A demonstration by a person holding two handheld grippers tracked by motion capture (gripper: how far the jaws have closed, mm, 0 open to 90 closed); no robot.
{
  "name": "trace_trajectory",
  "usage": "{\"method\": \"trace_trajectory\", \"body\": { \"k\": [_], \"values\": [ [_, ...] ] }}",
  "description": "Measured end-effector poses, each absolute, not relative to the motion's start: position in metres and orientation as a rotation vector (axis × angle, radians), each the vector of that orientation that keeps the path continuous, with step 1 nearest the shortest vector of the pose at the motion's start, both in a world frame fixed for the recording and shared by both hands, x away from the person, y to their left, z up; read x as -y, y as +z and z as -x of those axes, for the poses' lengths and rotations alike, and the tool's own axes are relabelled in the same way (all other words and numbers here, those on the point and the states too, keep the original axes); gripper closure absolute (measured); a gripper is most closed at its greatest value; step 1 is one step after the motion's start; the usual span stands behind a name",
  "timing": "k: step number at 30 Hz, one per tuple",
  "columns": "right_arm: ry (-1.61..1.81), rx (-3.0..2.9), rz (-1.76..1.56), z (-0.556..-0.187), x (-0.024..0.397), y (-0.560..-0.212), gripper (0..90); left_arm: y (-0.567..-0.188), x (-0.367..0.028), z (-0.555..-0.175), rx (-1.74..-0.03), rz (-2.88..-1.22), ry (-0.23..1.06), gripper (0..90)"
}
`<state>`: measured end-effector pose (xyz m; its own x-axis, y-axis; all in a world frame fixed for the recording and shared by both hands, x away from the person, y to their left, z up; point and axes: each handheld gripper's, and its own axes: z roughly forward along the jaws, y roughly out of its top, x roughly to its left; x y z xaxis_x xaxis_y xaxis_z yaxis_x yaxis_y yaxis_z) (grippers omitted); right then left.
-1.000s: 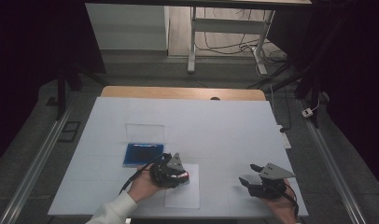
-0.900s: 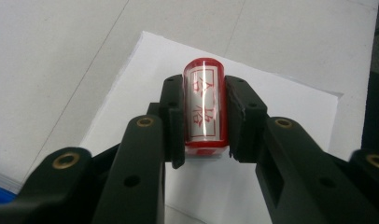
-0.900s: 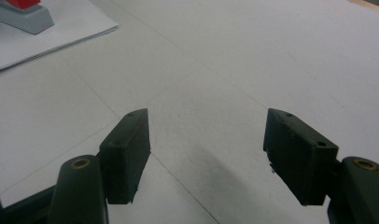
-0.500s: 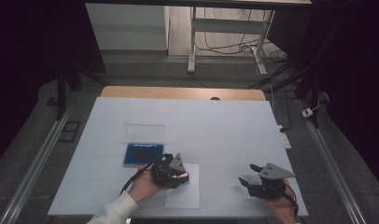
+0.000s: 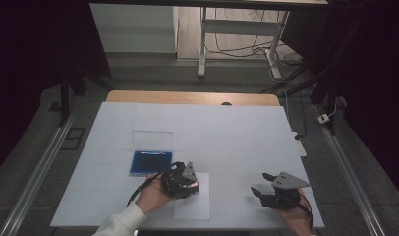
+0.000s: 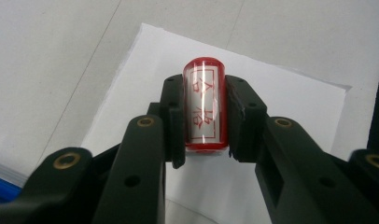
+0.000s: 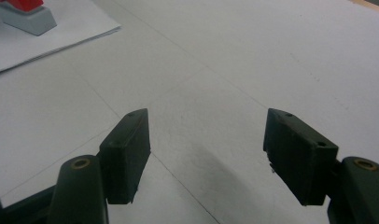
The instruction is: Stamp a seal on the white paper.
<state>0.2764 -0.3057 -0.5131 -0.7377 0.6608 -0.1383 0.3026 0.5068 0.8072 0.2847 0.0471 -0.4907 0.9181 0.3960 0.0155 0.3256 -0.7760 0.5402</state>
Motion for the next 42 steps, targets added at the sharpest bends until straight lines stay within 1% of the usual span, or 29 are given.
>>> {"method": "trace_trajectory", "body": {
  "k": [11, 42],
  "values": [
    [1.114, -2.325, -0.792, -0.2767, 0.3041, -0.5133, 31.1, -0.4929, -0.0438, -0.286, -0.533, -2.554, 0.163, 70.9],
    [1.105, -2.319, -0.782, -0.2745, 0.3019, -0.5113, 31.1, -0.4949, -0.0435, -0.2842, -0.551, -2.542, 0.167, 71.1]
  ]
}}
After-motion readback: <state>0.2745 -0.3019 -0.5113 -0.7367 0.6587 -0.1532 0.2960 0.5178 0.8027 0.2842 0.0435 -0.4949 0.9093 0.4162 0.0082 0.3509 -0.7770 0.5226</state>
